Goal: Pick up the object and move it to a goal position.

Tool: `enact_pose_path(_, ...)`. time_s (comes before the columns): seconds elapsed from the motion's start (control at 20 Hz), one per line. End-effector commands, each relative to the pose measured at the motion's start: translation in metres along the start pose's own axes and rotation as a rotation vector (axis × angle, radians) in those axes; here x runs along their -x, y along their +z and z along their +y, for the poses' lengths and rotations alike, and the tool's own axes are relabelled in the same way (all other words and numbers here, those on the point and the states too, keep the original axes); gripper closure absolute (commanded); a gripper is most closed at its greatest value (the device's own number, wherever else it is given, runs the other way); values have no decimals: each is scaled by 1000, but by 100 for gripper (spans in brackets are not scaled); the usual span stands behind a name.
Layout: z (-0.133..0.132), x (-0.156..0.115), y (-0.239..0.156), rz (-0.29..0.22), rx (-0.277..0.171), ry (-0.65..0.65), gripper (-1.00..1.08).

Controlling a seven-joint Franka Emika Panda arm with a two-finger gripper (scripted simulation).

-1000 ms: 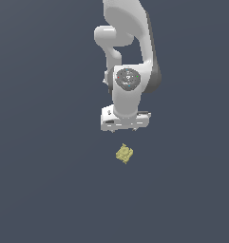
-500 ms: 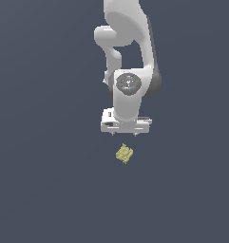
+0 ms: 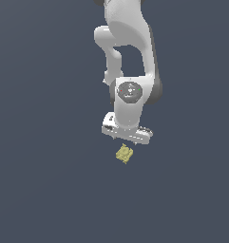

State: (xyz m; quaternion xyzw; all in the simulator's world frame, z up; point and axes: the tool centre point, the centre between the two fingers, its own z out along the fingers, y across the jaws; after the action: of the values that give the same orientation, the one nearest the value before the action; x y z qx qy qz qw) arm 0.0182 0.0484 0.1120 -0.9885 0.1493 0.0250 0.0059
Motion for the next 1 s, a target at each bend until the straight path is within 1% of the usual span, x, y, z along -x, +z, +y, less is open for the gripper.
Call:
enact_pose_path(0.0, -3, -6, 4, 10, 0, 68, -92)
enact_pose_path(0.25, -7, -17, 12, 27, -1, 186, -92)
enact_pose_path(0.45, -10, -23, 16, 38, -3, 255, -92)
enact_pose_path(0.7, -12, -28, 20, 47, -4, 312, -92)
enact_pose_path(0.95, -13, -30, 21, 51, -4, 335, -92)
